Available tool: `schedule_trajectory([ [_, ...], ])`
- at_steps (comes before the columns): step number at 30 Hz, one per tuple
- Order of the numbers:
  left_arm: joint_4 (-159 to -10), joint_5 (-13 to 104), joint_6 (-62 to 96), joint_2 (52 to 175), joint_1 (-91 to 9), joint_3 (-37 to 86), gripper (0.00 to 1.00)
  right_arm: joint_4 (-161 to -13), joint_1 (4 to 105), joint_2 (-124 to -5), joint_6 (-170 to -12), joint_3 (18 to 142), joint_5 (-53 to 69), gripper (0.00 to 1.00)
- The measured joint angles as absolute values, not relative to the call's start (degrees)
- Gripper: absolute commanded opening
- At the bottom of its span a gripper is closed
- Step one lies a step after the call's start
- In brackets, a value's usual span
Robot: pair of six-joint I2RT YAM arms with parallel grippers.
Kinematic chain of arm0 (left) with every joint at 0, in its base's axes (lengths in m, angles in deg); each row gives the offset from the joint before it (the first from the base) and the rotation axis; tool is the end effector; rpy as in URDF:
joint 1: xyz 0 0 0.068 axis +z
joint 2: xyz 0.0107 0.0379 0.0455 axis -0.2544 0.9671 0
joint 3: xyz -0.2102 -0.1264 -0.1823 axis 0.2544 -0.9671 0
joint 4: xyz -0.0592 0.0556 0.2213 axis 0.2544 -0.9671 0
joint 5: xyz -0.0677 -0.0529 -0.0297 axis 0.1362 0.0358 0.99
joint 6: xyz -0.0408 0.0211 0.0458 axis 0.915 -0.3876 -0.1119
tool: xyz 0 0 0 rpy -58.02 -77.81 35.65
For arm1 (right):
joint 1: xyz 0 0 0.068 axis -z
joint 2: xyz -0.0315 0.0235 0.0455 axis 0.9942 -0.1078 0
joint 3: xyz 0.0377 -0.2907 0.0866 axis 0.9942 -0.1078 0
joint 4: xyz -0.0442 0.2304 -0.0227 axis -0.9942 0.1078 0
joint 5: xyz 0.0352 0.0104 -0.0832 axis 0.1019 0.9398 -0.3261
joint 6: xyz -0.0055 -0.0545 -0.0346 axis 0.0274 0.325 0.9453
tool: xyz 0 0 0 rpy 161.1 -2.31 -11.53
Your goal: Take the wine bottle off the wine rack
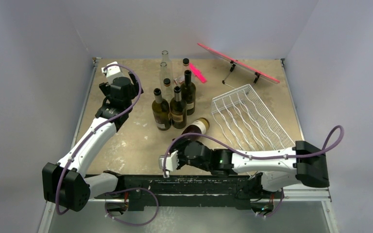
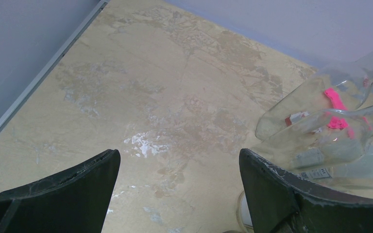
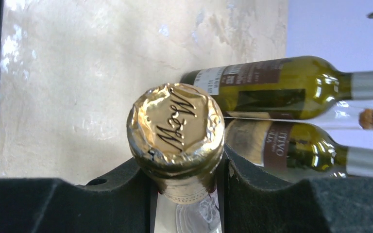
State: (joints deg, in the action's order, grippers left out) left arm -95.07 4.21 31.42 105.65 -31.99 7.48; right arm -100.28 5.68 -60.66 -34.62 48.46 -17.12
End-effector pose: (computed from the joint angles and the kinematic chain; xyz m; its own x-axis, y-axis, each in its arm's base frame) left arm 0.2389 -0.0451 0.3583 -0.2076 -0.3192 -0.9247 -0.3671 0.9016 -0.2288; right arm 0.0735 0.2752 0.2910 0.6185 -0.5862 -0.5234 -0.6233 0.0396 -0.7809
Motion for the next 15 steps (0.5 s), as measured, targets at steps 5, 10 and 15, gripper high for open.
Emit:
schedule_trajectory([
  [5,-95.1,4.2,31.4,105.7,-32.0,7.5,0.92,-101.4,6.8,-55.9,-39.5,48.5,-16.7,0.00],
  [10,-95.1,4.2,31.4,105.7,-32.0,7.5,0.92,-103.8,12.1,-51.9,-46.3,48.5,-14.0,0.00],
  [15,-95.1,4.2,31.4,105.7,-32.0,7.5,0.92,-107.5,21.8,-48.4,-55.5,48.4,-9.1,0.00],
])
